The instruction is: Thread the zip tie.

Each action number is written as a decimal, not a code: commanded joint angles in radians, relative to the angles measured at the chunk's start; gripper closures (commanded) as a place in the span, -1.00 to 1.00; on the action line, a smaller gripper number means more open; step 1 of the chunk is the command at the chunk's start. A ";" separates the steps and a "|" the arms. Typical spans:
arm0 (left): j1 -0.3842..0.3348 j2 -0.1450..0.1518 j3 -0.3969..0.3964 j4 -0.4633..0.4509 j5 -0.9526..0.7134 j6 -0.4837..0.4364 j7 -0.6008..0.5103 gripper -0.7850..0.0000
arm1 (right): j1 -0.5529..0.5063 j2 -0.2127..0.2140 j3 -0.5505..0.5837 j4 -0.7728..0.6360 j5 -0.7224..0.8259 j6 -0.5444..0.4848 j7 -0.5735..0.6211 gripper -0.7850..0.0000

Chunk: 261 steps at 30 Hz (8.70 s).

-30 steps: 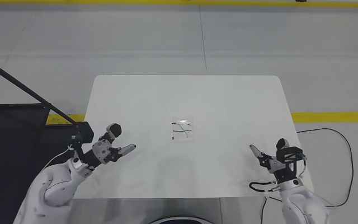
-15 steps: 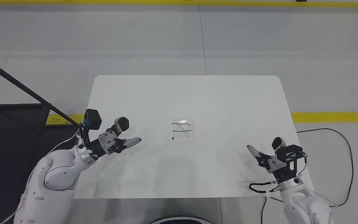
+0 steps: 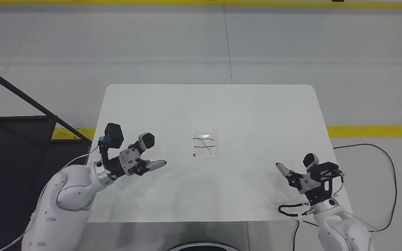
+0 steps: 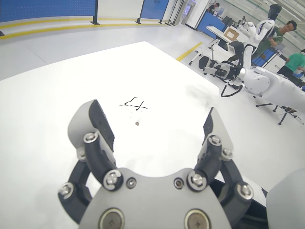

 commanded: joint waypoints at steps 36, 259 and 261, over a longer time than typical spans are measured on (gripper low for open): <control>-0.277 0.007 0.247 0.104 -0.408 0.739 -0.442 -1.00 | 0.019 0.005 0.031 0.037 0.099 -0.103 0.036 -1.00; -0.562 -0.032 0.462 0.406 -0.891 0.593 -1.007 1.00 | 0.395 0.040 -0.342 0.025 0.553 -0.496 0.704 -0.98; -0.561 -0.032 0.469 0.402 -0.891 0.593 -1.006 1.00 | 0.434 0.042 -0.361 0.051 0.605 -0.494 0.750 -0.51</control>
